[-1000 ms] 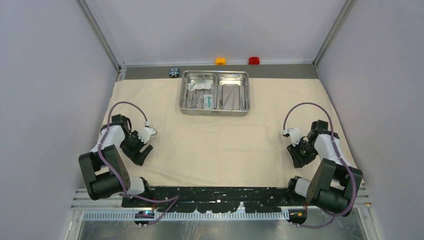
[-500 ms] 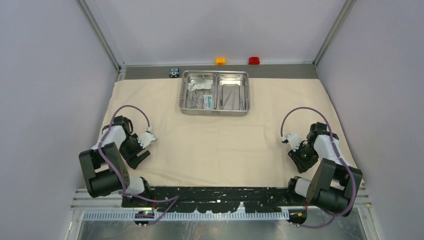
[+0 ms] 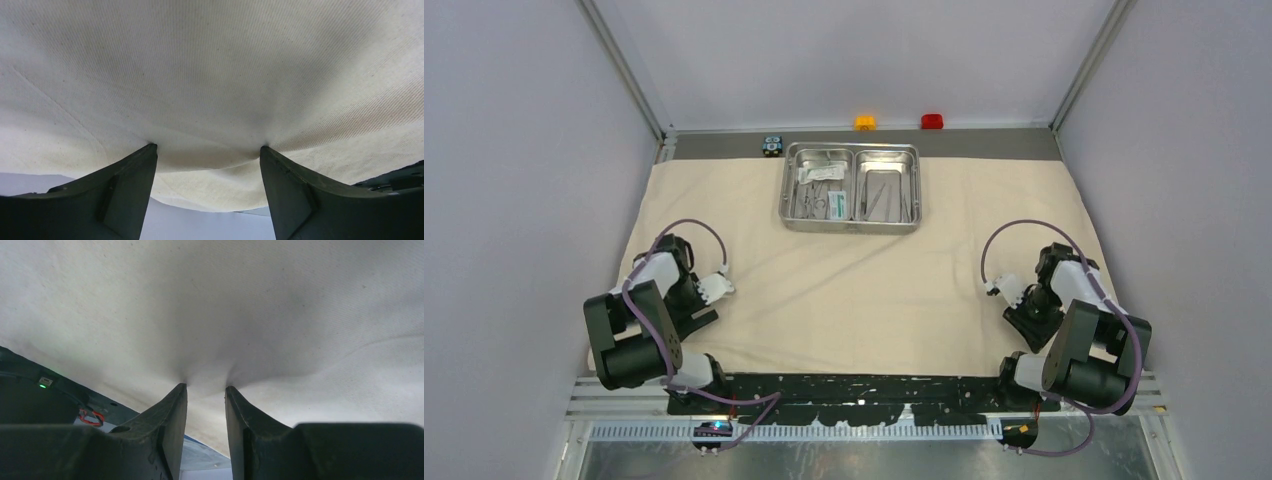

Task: Open and lay out the surgical kit
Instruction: Smooth out the surgical kit at the center of the board.

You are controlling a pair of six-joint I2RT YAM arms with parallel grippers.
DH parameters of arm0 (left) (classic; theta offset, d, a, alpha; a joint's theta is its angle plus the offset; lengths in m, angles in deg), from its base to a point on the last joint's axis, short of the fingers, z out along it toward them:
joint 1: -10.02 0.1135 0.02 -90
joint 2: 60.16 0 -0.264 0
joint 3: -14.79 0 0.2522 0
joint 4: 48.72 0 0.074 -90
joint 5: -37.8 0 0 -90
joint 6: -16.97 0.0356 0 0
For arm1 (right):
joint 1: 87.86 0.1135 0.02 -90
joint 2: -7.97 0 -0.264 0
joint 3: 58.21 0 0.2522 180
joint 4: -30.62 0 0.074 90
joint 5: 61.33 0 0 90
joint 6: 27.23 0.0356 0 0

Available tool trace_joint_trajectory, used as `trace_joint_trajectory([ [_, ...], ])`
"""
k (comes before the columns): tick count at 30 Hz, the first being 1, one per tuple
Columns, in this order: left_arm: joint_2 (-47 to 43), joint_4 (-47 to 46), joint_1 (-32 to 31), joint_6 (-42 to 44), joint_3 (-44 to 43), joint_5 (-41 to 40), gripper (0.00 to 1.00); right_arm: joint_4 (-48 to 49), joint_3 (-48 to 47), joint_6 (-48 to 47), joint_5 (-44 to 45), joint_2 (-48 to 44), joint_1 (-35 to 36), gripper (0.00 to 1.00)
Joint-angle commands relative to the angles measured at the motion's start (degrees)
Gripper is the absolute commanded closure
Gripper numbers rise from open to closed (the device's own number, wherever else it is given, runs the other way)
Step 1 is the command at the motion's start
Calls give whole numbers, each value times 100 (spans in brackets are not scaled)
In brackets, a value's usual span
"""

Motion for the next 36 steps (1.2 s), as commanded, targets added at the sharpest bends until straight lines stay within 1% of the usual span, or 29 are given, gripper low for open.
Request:
trace_joint_trajectory([
  [1, -30, -249, 145, 374, 699, -303, 22, -220, 7, -363, 429, -175, 77, 61],
  [4, -345, -115, 104, 495, 764, -255, 21, -168, 148, -474, 619, -324, 72, 65],
  [10, -749, 156, -44, 782, 751, -114, 19, 1, 353, -673, 996, -539, 72, 68],
  [12, -819, 234, -60, 740, 588, 22, 18, -8, 350, -678, 1103, -567, 77, 70],
  [14, -840, 550, -60, 565, 127, 418, 16, -80, 252, -675, 1105, -610, 69, 73],
  [16, -770, 937, -53, 342, -445, 802, 15, -314, -131, -556, 736, -649, -2, 73],
  [18, -698, 1284, -52, 41, -1052, 1293, 13, -671, -849, -189, 106, -594, -41, 73],
  [20, -599, 1587, -55, -213, -1661, 1821, 10, -878, -1686, 414, -831, -357, -45, 71],
  [22, -452, 1764, -49, -503, -2222, 2327, 8, -848, -2504, 1106, -1613, -77, -37, 65],
  [24, -238, 1712, -51, -953, -2735, 2803, 4, -495, -3122, 1932, -2216, 247, 5, 59],
  [26, 58, 1261, -69, -1676, -3173, 3164, 0, 165, -3574, 2819, -2512, 588, 180, 56],
  [29, 804, 466, -160, -3127, -3889, 3507, 0, 1518, -3845, 4152, -2233, 1164, 638, 53],
  [31, 1318, -28, -321, -4119, -4298, 3505, 0, 2344, -4092, 4641, -1928, 1756, 1016, 53],
  [32, 1546, -317, -441, -4470, -4481, 3413, 0, 2542, -4256, 4838, -1747, 2050, 1176, 52],
  [34, 2126, -757, -774, -4939, -4905, 3042, 0, 2941, -4717, 5102, -1470, 2708, 1511, 52],
  [36, 2744, -869, -1061, -5204, -5480, 2732, 1, 3128, -5262, 5258, -1224, 3417, 1716, 52],
])
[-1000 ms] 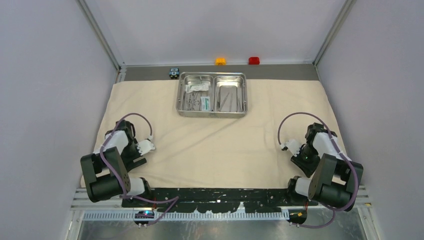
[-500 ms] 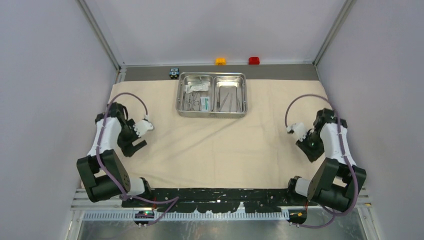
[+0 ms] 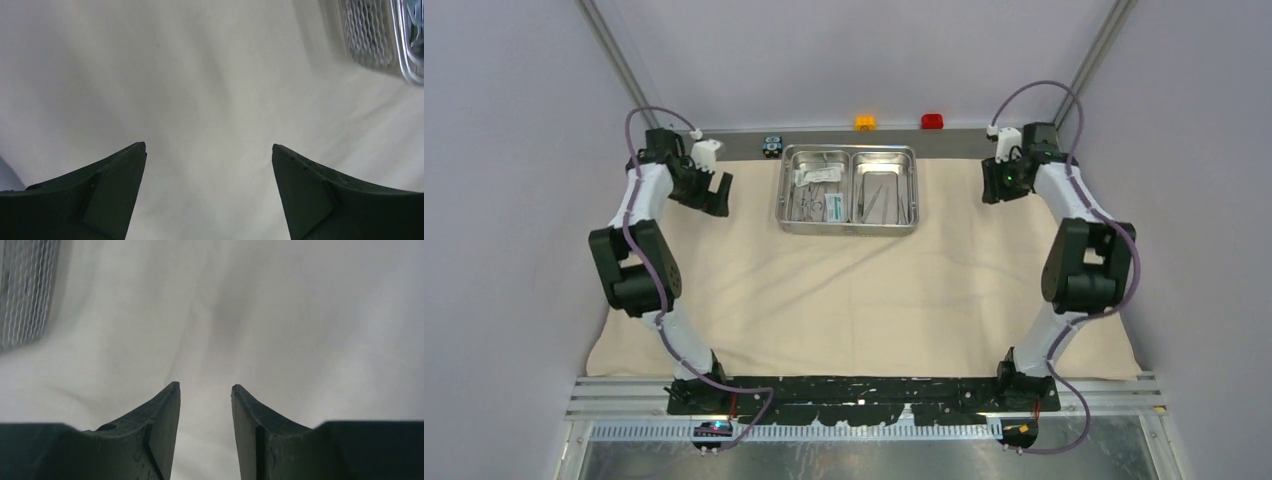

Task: Open and lay out the surgical kit
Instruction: Smooth out the surgical kit at the center of the board.

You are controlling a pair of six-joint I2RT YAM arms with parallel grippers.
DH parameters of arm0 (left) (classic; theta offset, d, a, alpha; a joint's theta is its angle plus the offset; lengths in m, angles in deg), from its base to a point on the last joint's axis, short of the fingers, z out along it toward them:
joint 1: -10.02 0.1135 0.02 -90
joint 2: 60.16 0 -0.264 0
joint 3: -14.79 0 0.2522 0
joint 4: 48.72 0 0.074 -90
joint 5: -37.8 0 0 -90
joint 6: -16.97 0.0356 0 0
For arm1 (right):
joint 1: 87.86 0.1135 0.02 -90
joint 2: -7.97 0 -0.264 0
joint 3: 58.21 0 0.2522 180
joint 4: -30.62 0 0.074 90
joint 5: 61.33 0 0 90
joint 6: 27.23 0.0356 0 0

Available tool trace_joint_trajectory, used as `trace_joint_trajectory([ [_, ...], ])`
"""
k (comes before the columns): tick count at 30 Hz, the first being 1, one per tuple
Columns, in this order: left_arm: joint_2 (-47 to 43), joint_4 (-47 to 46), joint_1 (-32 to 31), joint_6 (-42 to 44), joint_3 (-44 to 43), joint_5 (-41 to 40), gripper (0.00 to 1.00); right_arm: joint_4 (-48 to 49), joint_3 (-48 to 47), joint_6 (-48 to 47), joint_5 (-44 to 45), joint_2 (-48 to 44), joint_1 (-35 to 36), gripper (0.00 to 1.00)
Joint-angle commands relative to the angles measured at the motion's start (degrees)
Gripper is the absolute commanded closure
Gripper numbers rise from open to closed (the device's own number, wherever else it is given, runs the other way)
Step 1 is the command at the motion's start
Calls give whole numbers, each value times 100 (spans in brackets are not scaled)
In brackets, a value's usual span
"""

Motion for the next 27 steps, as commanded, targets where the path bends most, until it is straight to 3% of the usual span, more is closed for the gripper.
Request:
trace_joint_trajectory([
  [1, 1059, -889, -651, -1529, -1080, -378, 1, 1223, -1138, 1123, 564, 1278, 500, 52],
  [7, 2503, -820, -913, -2038, -2503, -958, 2, 954, -2642, 1278, 932, 2791, 705, 53],
  [10, 2961, -652, -937, -2146, -2834, -1049, 4, 770, -2956, 1273, 1040, 3191, 711, 53],
  [16, 3473, -308, -950, -2123, -3092, -1166, 6, 320, -3238, 1168, 1354, 3678, 710, 56],
  [27, 4604, 944, -1075, -2211, -4682, -1474, 9, -1131, -5289, 1272, 2141, 4935, 706, 61],
])
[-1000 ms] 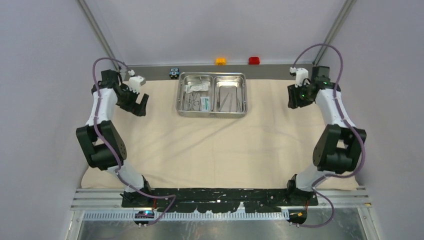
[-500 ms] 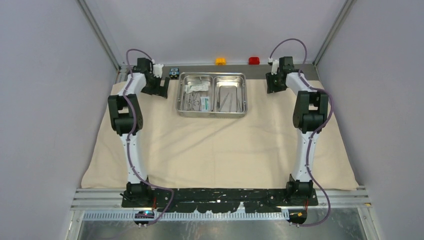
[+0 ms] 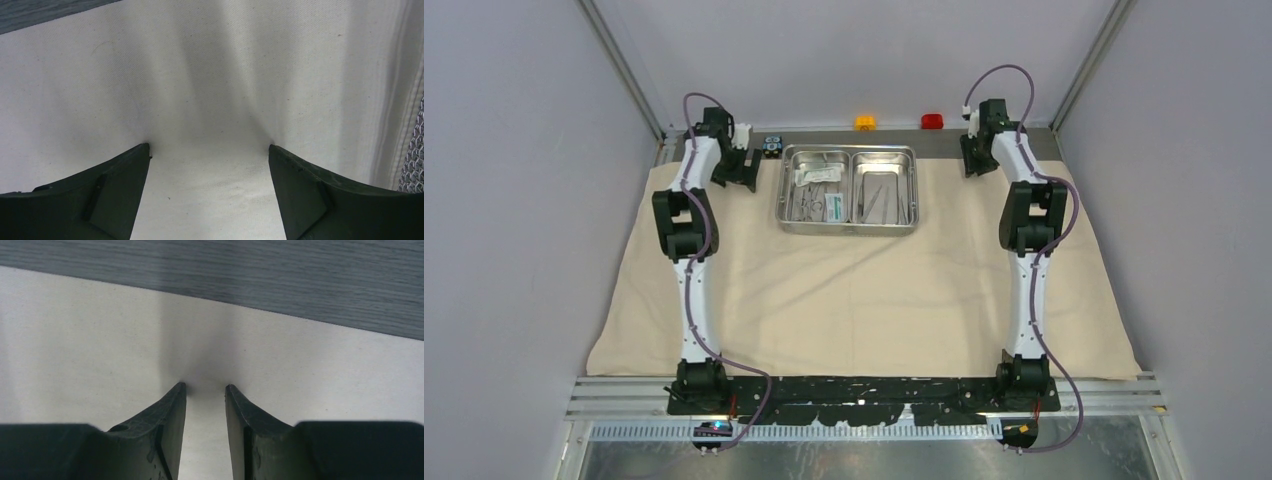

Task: Open and lay out the surgical kit
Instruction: Smooth out the surgical kit at the center of the board.

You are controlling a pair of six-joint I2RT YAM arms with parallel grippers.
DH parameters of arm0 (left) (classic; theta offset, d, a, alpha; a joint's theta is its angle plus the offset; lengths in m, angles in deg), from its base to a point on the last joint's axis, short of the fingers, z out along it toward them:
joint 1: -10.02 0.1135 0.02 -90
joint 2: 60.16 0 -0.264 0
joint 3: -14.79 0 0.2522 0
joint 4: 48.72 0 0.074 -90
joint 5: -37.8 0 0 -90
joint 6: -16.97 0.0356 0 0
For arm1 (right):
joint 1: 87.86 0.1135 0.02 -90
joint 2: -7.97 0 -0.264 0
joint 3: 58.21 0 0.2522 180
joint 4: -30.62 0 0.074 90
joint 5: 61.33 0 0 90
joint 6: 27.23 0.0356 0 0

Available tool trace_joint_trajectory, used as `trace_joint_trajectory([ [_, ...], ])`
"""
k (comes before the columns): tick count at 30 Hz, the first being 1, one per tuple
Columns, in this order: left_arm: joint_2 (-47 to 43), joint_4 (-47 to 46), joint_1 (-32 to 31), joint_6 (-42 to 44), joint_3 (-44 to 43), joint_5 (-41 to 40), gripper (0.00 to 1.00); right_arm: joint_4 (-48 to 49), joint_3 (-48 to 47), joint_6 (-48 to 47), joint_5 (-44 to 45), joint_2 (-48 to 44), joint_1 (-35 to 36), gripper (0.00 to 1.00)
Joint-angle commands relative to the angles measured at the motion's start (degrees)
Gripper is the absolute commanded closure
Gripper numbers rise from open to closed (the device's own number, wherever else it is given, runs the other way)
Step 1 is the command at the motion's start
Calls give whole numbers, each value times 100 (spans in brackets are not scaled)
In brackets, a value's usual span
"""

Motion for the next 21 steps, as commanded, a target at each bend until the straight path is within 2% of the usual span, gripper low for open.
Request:
trace_joint_trajectory([
  [1, 523, 520, -37, -219, -270, -120, 9, -656, -555, 64, 749, 499, -39, 61],
  [8, 651, 433, -75, -501, -382, -136, 11, -1238, -1488, -66, 913, 1084, -35, 62],
  [14, 1009, 539, -85, -841, -901, -140, 12, -1580, -2302, -143, 1041, 1519, -26, 63],
  [21, 1482, 675, -85, -1022, -1741, -311, 15, -1509, -2524, -303, 1200, 1670, -19, 63],
])
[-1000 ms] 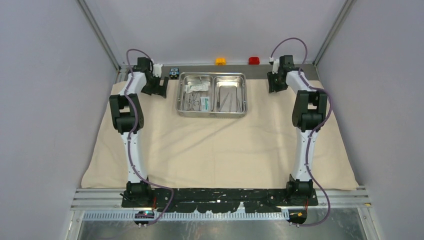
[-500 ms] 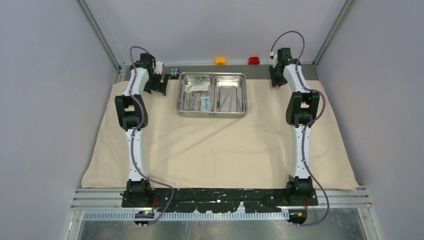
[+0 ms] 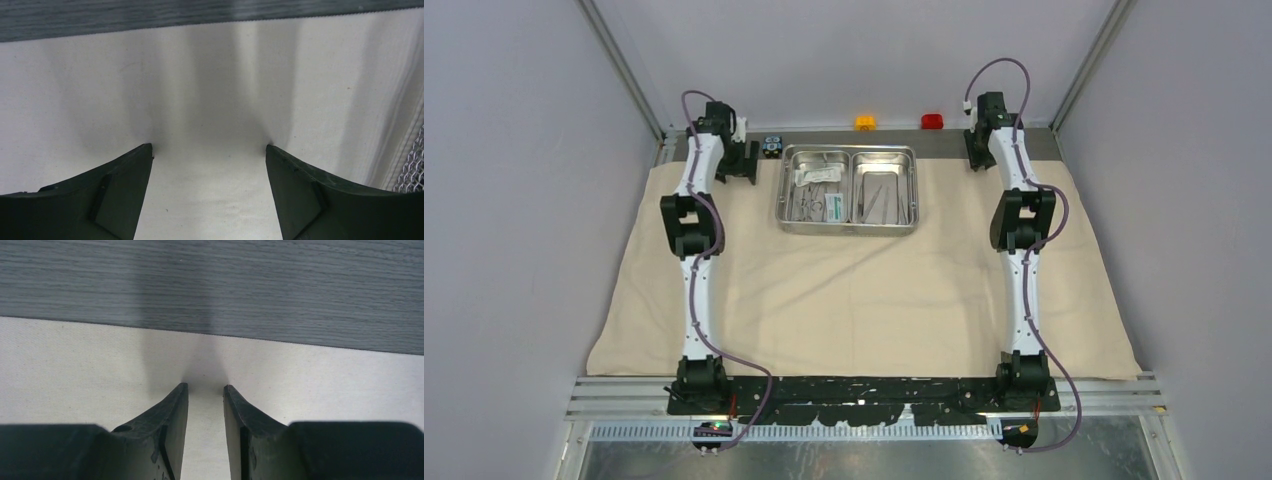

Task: Open and lay out the surgical kit
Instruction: Smooth out the surgical kit at the center of the board.

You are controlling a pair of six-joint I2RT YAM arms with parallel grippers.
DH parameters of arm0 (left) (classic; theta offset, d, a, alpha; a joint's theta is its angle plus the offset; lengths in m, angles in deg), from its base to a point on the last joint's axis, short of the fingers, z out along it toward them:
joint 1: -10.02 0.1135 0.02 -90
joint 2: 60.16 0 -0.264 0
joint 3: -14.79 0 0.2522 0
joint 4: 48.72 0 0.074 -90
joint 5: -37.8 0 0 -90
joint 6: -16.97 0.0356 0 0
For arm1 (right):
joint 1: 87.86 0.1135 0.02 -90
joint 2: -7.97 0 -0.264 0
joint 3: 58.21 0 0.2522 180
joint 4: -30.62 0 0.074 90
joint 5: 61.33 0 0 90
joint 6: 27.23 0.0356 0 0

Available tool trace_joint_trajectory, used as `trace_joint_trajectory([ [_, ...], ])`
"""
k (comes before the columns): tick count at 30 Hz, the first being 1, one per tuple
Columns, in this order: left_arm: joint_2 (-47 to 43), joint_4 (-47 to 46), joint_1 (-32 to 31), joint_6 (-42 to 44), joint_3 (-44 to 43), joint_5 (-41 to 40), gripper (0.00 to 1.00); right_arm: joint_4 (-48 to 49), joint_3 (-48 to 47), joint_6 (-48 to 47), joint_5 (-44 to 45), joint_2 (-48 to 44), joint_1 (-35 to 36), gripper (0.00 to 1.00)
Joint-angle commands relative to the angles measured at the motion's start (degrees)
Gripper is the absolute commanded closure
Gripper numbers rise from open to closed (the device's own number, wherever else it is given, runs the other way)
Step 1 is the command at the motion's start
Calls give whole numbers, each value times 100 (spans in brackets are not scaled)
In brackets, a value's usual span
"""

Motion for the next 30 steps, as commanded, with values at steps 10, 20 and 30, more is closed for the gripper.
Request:
trace_joint_trajectory([
  [10, 1096, -242, 12, -468, -832, -174, 23, -156, -456, -215, 528, 575, -13, 62],
  [20, 606, -989, 149, -1225, -537, 595, 22, 749, 161, 459, -251, -185, -132, 56],
  [30, -1314, -2072, 329, -1606, 1379, 1646, 18, 1580, 2067, 1139, -1475, -2084, -180, 43],
])
